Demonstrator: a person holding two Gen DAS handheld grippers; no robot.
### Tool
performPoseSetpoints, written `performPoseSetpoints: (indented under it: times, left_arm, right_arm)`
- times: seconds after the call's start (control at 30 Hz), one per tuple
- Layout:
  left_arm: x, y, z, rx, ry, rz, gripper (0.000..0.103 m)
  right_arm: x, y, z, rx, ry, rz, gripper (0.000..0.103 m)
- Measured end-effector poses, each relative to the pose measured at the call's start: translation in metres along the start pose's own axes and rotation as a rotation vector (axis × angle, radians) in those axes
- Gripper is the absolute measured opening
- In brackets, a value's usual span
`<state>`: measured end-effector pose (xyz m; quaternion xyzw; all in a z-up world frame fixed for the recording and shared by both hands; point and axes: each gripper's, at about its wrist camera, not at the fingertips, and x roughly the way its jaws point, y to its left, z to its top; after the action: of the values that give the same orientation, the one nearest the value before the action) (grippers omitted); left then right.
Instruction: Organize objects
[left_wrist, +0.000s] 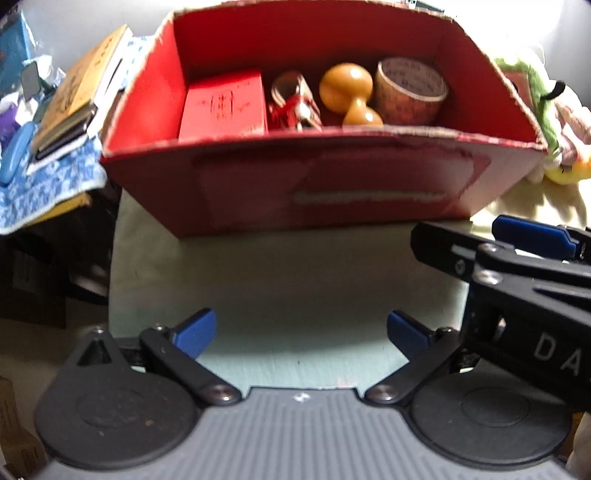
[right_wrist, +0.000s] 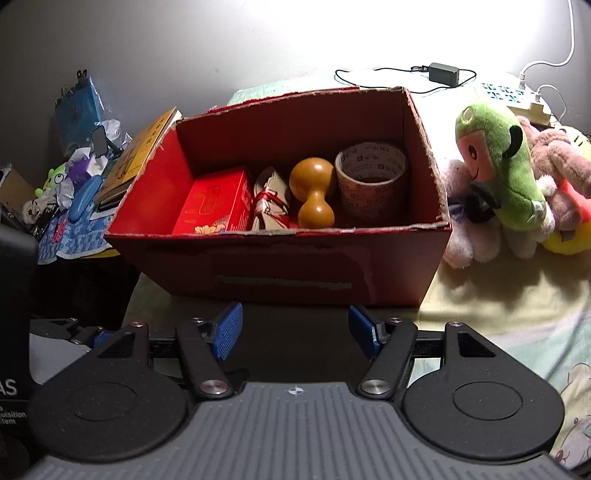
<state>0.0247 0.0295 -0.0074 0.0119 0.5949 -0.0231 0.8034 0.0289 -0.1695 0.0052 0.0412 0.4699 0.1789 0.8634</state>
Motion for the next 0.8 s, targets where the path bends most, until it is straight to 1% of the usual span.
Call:
performPoseSetpoints:
  times: [0.17,0.37,0.47,0.67,0.8]
  left_arm:
    - [0.005,-0.001,-0.006,-0.006,0.026,0.003,0.099]
    - [-0.001,-0.002,-0.006,-0.002,0.01,0.008,0.099]
    - [-0.009,-0.001,-0.001,0.0,-0.018,0.017,0.099]
    - [-0.031,0.0,0.015,0.008,-0.108,0.042,0.099]
    - [-0.04,0.001,0.027,0.012,-0.139,0.052,0.099]
  right_arm:
    - [0.003,-0.003,-0.003,0.003,0.027,-0.006,0.067]
    - [-0.002,-0.003,-0.002,0.002,0.013,-0.007,0.067]
    - [-0.007,-0.002,0.001,-0.001,-0.016,-0.011,0.067]
    - [-0.022,-0.002,0.015,0.003,-0.098,-0.008,0.067]
    - [-0.027,-0.002,0.025,0.0,-0.142,-0.017,0.067]
